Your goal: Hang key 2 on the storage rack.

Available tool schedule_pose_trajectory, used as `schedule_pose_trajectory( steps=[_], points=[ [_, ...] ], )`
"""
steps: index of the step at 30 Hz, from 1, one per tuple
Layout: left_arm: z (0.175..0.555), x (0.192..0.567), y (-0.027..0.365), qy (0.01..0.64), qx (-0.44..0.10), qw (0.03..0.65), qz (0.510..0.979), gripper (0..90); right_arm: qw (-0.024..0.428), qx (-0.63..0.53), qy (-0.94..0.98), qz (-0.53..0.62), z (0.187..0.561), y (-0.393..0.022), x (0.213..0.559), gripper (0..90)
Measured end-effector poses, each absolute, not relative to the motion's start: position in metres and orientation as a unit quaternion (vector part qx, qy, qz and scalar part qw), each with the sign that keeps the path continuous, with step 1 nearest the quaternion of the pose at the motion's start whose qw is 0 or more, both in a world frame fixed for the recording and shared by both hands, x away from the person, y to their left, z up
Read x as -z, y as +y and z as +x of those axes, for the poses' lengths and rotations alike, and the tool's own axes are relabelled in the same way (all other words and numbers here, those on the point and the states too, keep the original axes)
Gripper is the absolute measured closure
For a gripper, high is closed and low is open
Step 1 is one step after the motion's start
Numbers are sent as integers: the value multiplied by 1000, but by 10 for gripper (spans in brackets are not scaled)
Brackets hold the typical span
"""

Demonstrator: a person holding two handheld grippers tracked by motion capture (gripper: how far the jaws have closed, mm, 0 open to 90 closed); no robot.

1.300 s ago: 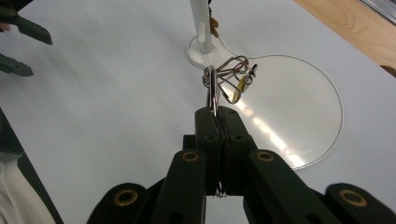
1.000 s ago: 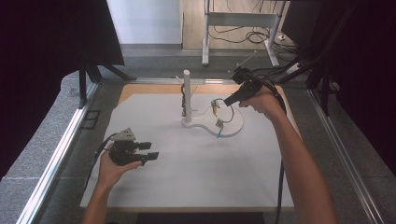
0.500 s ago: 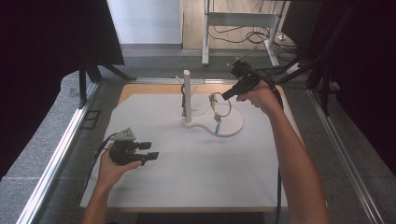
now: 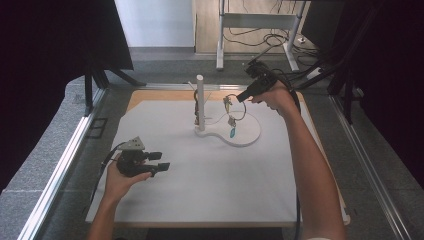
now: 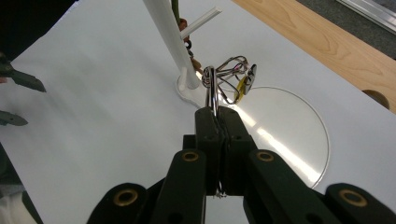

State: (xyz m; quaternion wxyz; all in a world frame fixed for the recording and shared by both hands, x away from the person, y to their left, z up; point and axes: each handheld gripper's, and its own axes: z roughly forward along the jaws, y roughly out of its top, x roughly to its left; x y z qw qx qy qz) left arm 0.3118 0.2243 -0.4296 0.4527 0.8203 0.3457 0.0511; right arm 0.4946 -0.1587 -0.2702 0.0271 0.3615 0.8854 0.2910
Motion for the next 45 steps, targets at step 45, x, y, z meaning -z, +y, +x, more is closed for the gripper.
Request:
schedule_pose_trajectory(
  steps=[45],
  points=[
    [311, 428, 227, 343, -48, 461, 817, 421, 58, -299, 868, 392, 541, -141, 269, 876]
  ],
)
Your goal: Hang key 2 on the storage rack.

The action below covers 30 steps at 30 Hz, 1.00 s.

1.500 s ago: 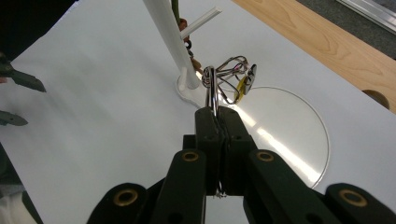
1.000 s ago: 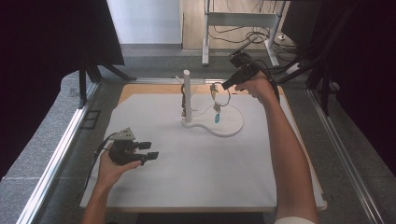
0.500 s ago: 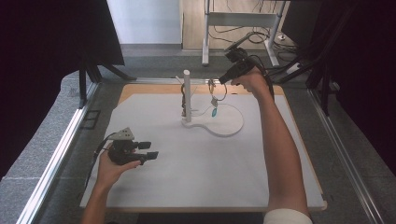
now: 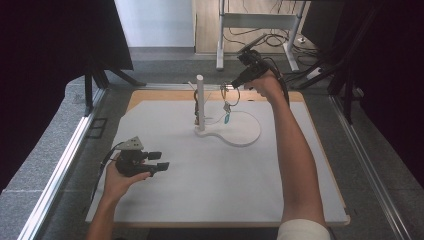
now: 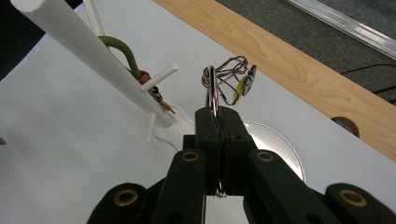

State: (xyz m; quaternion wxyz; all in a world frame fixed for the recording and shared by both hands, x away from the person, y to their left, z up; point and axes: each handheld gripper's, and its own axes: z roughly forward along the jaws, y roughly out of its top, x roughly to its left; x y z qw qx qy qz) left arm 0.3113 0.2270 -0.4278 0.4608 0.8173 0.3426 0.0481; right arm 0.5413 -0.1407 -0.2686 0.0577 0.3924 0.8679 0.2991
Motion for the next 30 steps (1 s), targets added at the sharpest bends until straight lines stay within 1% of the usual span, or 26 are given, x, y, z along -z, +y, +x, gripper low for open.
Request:
schedule_pose_trajectory(
  steps=[30],
  points=[
    [309, 424, 233, 341, -51, 468, 813, 421, 63, -284, 877, 383, 555, -105, 290, 876]
  ],
)
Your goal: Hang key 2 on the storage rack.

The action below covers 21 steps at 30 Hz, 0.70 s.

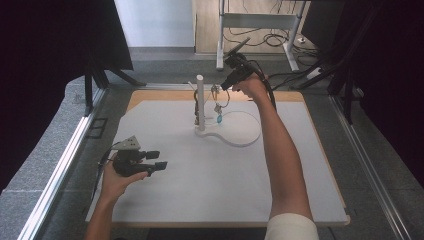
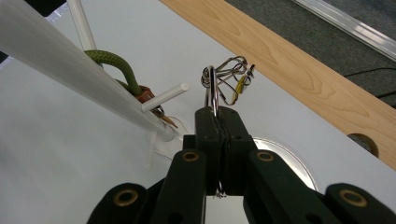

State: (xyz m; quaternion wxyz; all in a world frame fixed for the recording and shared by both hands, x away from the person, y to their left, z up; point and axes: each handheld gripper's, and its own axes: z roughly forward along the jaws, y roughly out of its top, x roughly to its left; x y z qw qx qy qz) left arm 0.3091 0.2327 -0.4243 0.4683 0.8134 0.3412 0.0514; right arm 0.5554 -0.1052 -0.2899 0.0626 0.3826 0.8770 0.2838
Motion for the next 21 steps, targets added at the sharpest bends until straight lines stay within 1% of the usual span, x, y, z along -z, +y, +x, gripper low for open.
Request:
schedule_pose_trajectory(
  steps=[21],
  points=[
    [308, 424, 233, 339, -52, 469, 814, 420, 52, -278, 887, 365, 551, -86, 302, 876]
  ],
)
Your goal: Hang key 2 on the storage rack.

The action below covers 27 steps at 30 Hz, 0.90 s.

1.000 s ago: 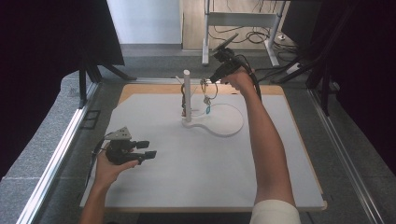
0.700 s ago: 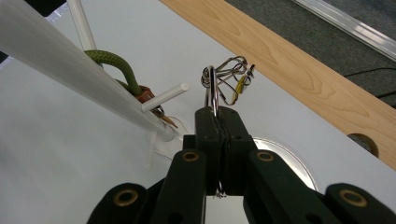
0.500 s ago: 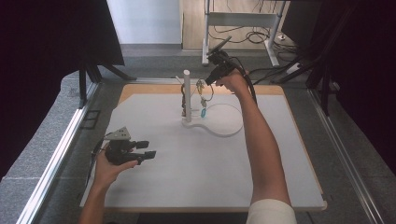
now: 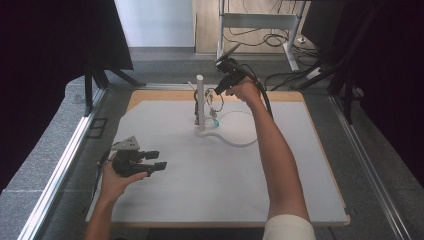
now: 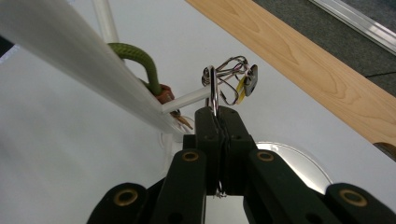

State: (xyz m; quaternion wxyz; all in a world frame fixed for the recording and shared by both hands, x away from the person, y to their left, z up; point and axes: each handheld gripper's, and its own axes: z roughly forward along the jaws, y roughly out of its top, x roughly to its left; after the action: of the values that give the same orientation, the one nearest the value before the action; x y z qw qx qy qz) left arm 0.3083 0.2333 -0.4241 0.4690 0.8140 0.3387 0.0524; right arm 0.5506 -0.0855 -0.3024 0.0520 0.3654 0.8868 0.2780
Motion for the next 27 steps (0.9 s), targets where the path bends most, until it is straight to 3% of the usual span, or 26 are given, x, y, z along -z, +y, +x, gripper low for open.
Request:
schedule_pose_trajectory(
  steps=[21, 27],
  points=[
    [307, 424, 232, 340, -54, 466, 815, 417, 13, -279, 901, 332, 531, -76, 329, 859],
    [307, 424, 231, 340, -55, 465, 816, 416, 2, -283, 902, 325, 526, -79, 330, 796]
  ],
)
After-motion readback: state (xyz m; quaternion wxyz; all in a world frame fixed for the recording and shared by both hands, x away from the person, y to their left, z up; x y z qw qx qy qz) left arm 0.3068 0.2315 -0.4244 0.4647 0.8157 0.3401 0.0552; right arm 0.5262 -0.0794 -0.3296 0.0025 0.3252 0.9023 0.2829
